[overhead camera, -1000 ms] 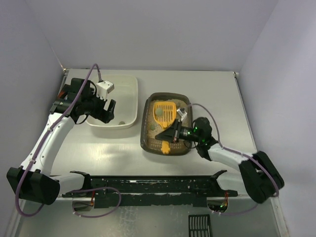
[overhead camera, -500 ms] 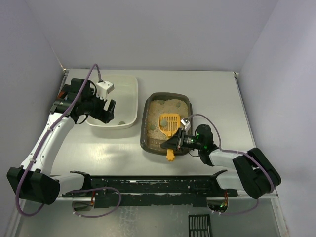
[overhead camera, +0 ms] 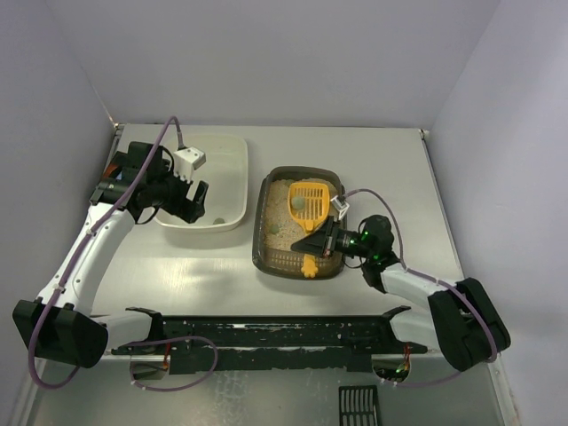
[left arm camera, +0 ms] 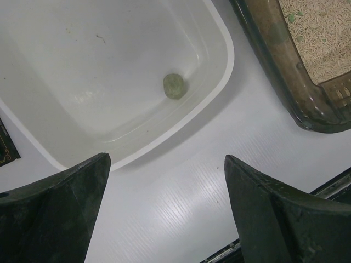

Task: Clean the litter box

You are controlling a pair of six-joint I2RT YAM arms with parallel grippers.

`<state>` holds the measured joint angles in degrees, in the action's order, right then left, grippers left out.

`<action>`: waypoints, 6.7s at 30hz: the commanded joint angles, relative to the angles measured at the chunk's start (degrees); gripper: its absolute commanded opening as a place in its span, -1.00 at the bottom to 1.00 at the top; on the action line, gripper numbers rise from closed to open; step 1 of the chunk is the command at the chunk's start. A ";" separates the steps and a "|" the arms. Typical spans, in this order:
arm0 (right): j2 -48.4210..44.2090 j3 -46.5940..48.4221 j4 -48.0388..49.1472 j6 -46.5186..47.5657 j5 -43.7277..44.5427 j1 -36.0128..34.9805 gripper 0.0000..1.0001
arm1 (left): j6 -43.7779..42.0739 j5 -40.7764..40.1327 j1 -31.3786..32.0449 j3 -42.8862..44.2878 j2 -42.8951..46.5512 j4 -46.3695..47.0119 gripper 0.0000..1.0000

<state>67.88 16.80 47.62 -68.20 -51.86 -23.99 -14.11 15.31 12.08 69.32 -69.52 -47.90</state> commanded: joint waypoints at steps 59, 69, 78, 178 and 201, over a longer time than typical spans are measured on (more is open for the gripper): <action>68.41 120.23 -117.65 50.62 79.73 -34.90 -1.00 | 13.82 -26.01 -16.33 22.44 1.01 -0.53 0.92; 61.49 116.91 -113.11 50.03 78.37 -33.94 -1.00 | 13.06 -21.34 -16.32 21.83 1.31 -1.77 0.96; 35.42 90.41 -110.10 50.51 54.77 -22.74 -1.00 | 4.20 1.04 -16.13 25.21 -1.82 -9.77 0.94; 48.14 38.15 -46.62 33.40 3.67 -9.61 -1.00 | 7.54 19.95 25.63 -3.18 -26.82 19.65 0.98; 45.89 31.07 -35.30 32.24 5.23 -8.05 -1.00 | 5.75 21.87 25.63 -0.16 -25.47 16.43 1.00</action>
<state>110.41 50.87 7.73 -47.66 -65.63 -28.99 -7.01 25.71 35.07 65.84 -95.37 -36.95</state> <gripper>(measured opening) 0.100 0.994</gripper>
